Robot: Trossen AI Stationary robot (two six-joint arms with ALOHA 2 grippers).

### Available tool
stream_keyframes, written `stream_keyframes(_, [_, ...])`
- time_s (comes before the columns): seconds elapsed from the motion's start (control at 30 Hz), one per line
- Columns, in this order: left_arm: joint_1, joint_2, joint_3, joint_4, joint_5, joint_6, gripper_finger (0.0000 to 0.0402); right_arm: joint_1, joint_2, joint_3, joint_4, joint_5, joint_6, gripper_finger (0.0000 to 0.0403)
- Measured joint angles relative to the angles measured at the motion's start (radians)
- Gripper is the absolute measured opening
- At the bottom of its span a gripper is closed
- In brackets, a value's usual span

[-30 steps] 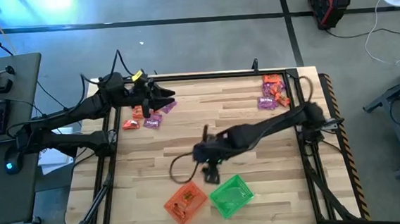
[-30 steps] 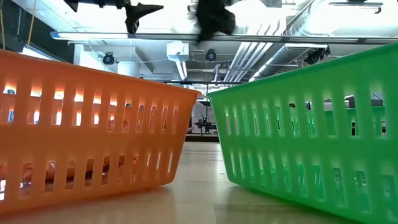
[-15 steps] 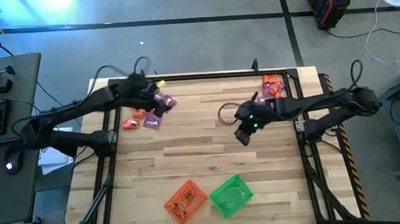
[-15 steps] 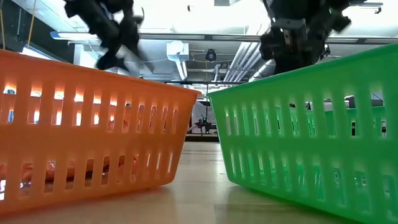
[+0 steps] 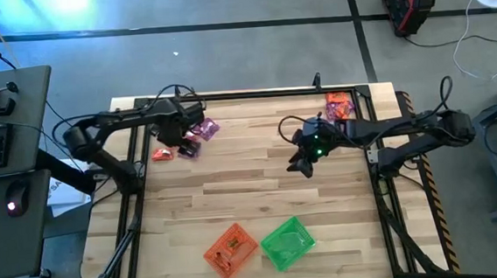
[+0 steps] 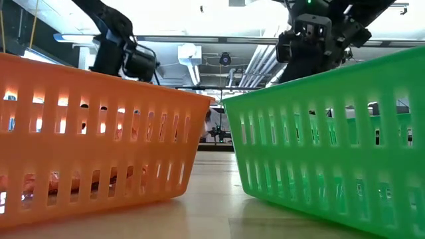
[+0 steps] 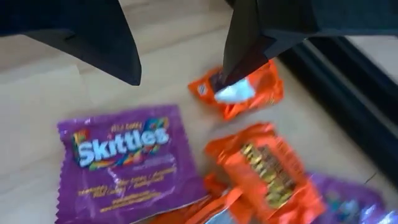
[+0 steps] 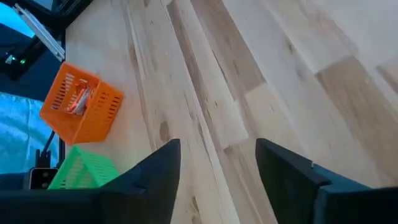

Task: Sort candy by brand, put in halloween buckets
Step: Put the orange candy into the orange basket

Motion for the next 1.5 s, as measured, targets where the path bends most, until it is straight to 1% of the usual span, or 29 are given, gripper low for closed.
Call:
stream_keyframes(0.17, [0.039,0.087,-0.001,-0.007,-0.001,0.057,0.0236,0.000,0.000,0.011,0.017,0.018,0.015,0.0213])
stream_keyframes(0.3, [0.059,0.093,0.000,-0.007,-0.005,0.109,0.0246,0.000,0.000,0.011,0.026,0.035,0.019,0.0213])
stream_keyframes(0.4, [0.099,0.092,-0.012,-0.005,-0.016,0.122,0.0251,0.000,0.000,0.011,0.033,0.063,0.025,0.0213])
stream_keyframes(0.5, [0.136,0.092,-0.055,-0.008,0.044,0.131,0.0253,0.000,0.000,0.011,0.042,0.085,0.045,0.0213])
stream_keyframes(0.57, [0.148,0.092,-0.084,-0.005,0.057,0.139,0.0253,0.000,0.000,0.011,0.052,0.088,0.045,0.0213])
stream_keyframes(0.7, [0.164,0.092,-0.125,0.062,0.029,0.146,0.0253,0.000,0.000,0.011,0.068,0.112,0.050,0.0213])
stream_keyframes(0.83, [0.166,0.092,-0.141,0.091,0.001,0.141,0.0253,0.000,0.000,0.011,0.107,0.112,0.089,0.0213])
stream_keyframes(0.9, [0.165,0.091,-0.144,0.093,-0.007,0.151,0.0246,0.000,0.000,0.011,0.117,0.112,0.090,0.0213])
stream_keyframes(0.93, [0.165,0.091,-0.144,0.090,-0.007,0.161,0.0238,0.000,0.000,0.011,0.119,0.112,0.090,0.0213])
stream_keyframes(1.0, [0.156,0.092,-0.141,0.070,-0.016,0.166,0.0202,0.000,0.000,0.011,0.119,0.112,0.090,0.0213])
stream_keyframes(1.07, [0.146,0.086,-0.132,0.044,-0.023,0.166,0.0145,0.000,0.000,0.011,0.119,0.112,0.090,0.0213])
stream_keyframes(1.17, [0.136,0.045,-0.126,0.030,-0.029,0.158,0.0039,0.000,0.000,0.011,0.119,0.112,0.090,0.0213])
stream_keyframes(1.2, [0.136,0.024,-0.126,0.027,-0.024,0.154,0.0021,0.000,0.000,0.011,0.119,0.112,0.090,0.0213])
stream_keyframes(1.27, [0.136,-0.024,-0.124,0.008,-0.009,0.129,0.0017,0.000,0.000,0.011,0.119,0.112,0.085,0.0213])
stream_keyframes(1.4, [0.121,-0.149,-0.107,-0.092,0.037,0.061,0.0005,-0.002,0.000,0.011,0.119,0.108,0.064,0.0213])
stream_keyframes(1.5, [0.073,-0.265,-0.075,-0.149,0.139,0.015,0.0003,-0.017,0.000,0.011,0.119,0.105,0.046,0.0213])
